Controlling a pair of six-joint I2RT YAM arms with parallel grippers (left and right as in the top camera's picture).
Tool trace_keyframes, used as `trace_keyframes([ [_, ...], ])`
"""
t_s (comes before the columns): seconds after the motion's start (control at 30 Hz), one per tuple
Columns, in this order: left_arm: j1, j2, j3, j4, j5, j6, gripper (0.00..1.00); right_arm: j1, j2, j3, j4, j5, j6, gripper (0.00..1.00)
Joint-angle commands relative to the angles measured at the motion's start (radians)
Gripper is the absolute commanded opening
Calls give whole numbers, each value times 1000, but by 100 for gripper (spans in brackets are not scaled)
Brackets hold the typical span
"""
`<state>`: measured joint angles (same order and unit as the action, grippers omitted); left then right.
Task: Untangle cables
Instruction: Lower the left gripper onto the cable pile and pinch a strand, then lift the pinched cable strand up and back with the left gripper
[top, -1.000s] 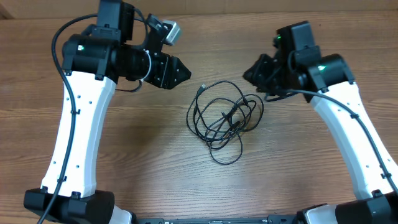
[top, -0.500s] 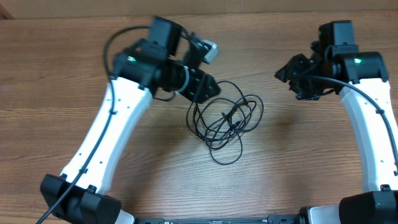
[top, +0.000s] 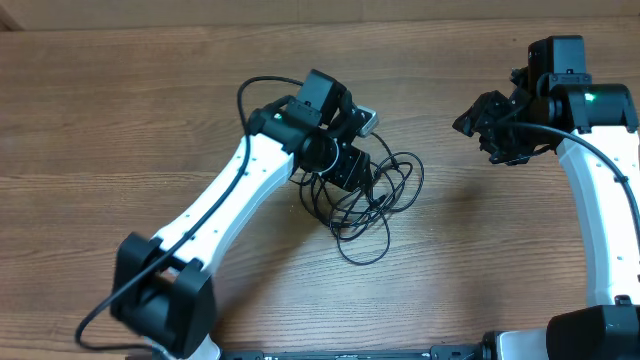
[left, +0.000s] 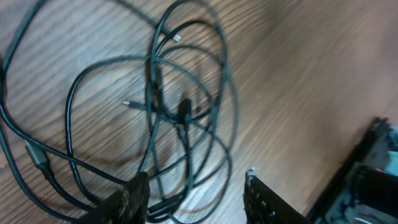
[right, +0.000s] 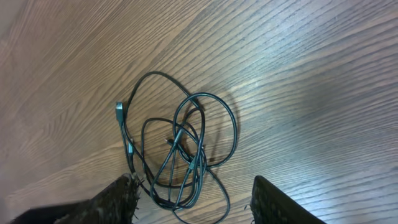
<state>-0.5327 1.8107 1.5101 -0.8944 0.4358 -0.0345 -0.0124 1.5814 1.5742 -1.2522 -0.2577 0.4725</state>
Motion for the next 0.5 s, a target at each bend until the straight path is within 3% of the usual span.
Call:
trace_keyframes([
  [0.0, -4, 76, -12, 1, -24, -10, 50, -5, 2, -5, -6, 11, -14, 57],
  [0.1, -13, 138, -12, -6, -13, 21, 55, -5, 2, -5, -14, 13, -15, 58],
  [0.33, -17, 273, -12, -6, -33, 59, 52, -5, 2, -5, -22, 14, -26, 58],
  [0.47, -16, 314, -12, 21, -51, 58, 22, -5, 2, -5, -25, 14, -30, 58],
])
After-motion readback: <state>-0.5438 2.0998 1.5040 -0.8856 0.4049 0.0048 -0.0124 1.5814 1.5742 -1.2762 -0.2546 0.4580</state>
